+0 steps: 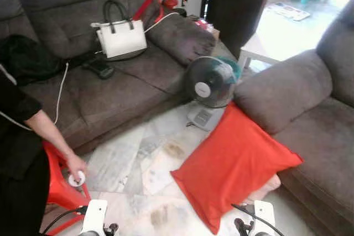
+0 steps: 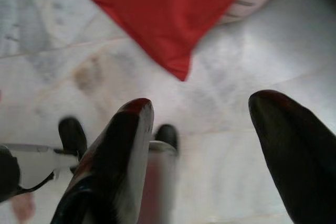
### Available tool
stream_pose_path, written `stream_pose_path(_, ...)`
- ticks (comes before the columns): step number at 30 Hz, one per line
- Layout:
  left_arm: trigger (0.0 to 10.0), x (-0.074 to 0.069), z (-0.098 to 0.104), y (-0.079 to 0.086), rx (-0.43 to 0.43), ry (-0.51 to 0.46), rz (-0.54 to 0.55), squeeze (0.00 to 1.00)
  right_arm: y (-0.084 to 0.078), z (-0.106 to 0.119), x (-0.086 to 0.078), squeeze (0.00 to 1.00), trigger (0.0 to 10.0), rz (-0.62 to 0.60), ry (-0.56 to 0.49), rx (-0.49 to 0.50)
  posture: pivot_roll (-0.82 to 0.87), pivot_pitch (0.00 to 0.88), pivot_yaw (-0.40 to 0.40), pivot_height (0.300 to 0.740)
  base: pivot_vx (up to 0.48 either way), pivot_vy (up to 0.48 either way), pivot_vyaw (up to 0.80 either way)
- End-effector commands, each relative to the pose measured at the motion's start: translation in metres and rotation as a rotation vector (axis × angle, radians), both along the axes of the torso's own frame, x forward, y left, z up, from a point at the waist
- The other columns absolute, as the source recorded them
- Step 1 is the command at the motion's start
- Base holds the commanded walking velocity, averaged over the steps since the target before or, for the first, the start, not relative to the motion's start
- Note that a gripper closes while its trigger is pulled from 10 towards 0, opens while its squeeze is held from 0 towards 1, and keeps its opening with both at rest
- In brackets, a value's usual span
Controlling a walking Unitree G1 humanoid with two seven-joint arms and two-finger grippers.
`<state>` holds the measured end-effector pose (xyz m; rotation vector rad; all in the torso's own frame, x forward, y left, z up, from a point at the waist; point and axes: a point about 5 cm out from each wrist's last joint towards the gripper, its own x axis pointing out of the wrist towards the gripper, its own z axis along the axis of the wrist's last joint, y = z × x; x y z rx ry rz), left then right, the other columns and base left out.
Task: Move the pillow to the sofa from floor
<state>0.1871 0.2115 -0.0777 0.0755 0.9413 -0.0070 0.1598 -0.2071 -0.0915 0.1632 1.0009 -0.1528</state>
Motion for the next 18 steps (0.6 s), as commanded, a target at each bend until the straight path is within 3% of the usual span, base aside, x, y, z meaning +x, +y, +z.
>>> stream_pose_path(1,10.0,-0.0046,-0.0014,0.0048,0.015,0.02,-0.007,0.0,0.0029,0.0017,0.0051,0.0,10.0,0.006,-0.015,0.005,0.11,0.053,-0.026,0.74,0.0,-0.424,0.0)
stream_pose_path(12,10.0,-0.0045,-0.0016,0.0045,0.017,0.025,-0.013,0.0,0.0025,0.0018,0.0053,0.0,10.0,0.014,-0.013,0.004,0.11,0.058,-0.03,0.74,0.0,-0.367,0.0)
stream_pose_path(18,10.0,-0.0047,-0.0017,0.0045,0.015,0.025,-0.005,0.0,0.0025,0.0019,0.0055,0.0,10.0,0.016,-0.013,0.004,0.11,0.06,-0.032,0.74,0.0,0.0,0.0)
